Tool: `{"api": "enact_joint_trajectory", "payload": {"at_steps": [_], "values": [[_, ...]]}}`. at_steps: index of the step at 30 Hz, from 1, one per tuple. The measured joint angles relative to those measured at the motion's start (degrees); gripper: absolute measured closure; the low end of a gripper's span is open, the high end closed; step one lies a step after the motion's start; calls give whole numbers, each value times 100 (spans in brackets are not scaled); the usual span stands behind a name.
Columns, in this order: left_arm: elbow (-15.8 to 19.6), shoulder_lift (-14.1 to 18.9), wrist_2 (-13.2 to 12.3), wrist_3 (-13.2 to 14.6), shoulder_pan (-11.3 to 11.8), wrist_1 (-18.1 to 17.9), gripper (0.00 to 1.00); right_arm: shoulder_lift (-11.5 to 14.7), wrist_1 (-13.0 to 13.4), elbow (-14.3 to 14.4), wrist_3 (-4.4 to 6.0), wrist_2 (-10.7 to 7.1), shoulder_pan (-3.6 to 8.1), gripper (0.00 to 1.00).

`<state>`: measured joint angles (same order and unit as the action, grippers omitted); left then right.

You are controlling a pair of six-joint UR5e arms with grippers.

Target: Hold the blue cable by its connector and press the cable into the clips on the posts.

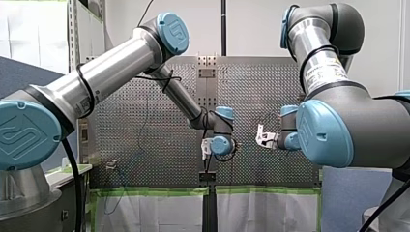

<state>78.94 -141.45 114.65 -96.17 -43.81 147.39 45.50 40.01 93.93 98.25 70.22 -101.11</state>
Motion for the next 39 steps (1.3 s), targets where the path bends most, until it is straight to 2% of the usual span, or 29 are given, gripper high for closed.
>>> {"api": "enact_joint_trajectory", "payload": {"at_steps": [7, 12, 18, 22, 25, 29, 39], "values": [[0, -2, -3, -55, -13, 60, 0, 13, -210, -3, -52, 53, 2, 100], [0, -5, -8, -109, -30, 158, 0, 143, -348, -1, -129, 242, 73, 100], [10, 7, 7, -106, -39, 367, 0, 331, -366, -1, -117, 336, 167, 100], [127, 75, -116, -120, -4, 478, 0, 347, -352, 0, -110, 332, 219, 100], [268, 198, -197, -120, 29, 399, 0, 348, -331, 2, -104, 295, 236, 100], [444, 368, -171, -117, 34, 243, 0, 346, -308, 3, -97, 252, 240, 100], [977, 900, 269, -112, -105, -286, 0, 335, -301, 6, -91, 228, 243, 100]]}}
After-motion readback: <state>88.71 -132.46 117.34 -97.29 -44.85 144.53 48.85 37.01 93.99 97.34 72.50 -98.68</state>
